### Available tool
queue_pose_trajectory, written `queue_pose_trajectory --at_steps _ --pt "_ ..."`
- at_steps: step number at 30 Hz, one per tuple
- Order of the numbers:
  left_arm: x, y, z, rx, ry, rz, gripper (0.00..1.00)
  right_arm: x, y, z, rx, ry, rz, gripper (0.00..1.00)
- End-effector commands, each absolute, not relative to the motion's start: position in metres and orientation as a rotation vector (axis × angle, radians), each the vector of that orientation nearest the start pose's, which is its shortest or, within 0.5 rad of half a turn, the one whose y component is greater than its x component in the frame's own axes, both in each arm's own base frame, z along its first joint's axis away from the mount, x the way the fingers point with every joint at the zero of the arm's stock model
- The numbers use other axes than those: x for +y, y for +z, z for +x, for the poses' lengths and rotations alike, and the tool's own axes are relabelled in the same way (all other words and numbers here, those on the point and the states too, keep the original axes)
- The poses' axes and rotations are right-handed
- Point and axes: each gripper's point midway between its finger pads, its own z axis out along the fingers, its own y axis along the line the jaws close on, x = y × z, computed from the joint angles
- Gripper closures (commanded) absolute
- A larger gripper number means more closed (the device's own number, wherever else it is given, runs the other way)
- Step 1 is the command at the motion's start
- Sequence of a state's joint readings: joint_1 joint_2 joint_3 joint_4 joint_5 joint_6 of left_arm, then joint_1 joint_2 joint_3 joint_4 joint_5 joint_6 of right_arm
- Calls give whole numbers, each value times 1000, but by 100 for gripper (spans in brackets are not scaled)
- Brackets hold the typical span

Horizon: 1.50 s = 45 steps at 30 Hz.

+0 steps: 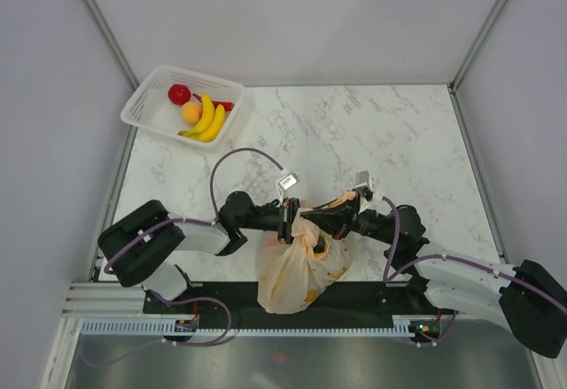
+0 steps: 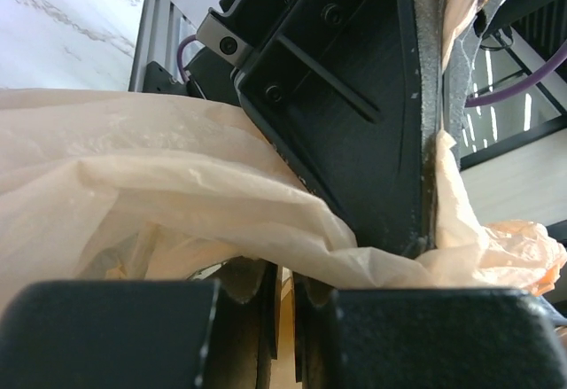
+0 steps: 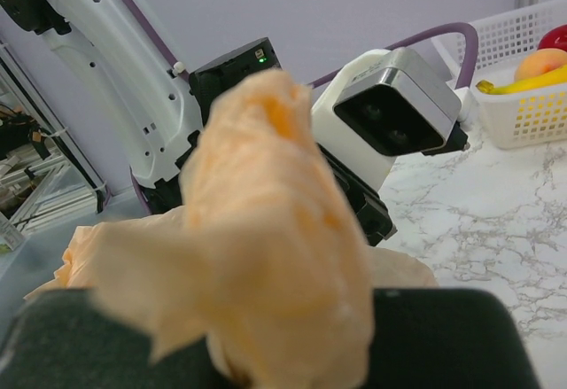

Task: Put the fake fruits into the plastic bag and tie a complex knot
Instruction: Tie the plastic bag at the center of the board.

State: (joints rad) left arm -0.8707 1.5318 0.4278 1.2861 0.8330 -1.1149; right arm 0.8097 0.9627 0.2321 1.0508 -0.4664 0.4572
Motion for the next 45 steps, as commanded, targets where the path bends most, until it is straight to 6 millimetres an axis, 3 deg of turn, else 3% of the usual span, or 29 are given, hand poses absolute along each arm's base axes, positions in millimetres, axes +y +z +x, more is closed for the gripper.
queue_pose_trajectory --at_steps 1,17,23,27,30,36,45 --pt "-359 261 88 1389 -2165 732 87 292 250 140 1191 1362 -701 100" --pt "-357 273 88 1363 -2215 621 86 274 226 137 1224 1307 -663 100" --pt "-378 264 80 1437 -2295 605 84 275 231 144 1212 1294 -630 100" --pt "-392 265 63 1437 -2343 632 85 276 228 146 1220 1301 -609 100" --pt "-395 266 62 1431 -2339 608 84 272 222 144 1231 1311 -591 100" --pt "-388 267 70 1404 -2281 540 83 263 217 138 1237 1335 -550 100" --pt "-378 286 68 1332 -2279 524 84 260 213 142 1258 1326 -509 100"
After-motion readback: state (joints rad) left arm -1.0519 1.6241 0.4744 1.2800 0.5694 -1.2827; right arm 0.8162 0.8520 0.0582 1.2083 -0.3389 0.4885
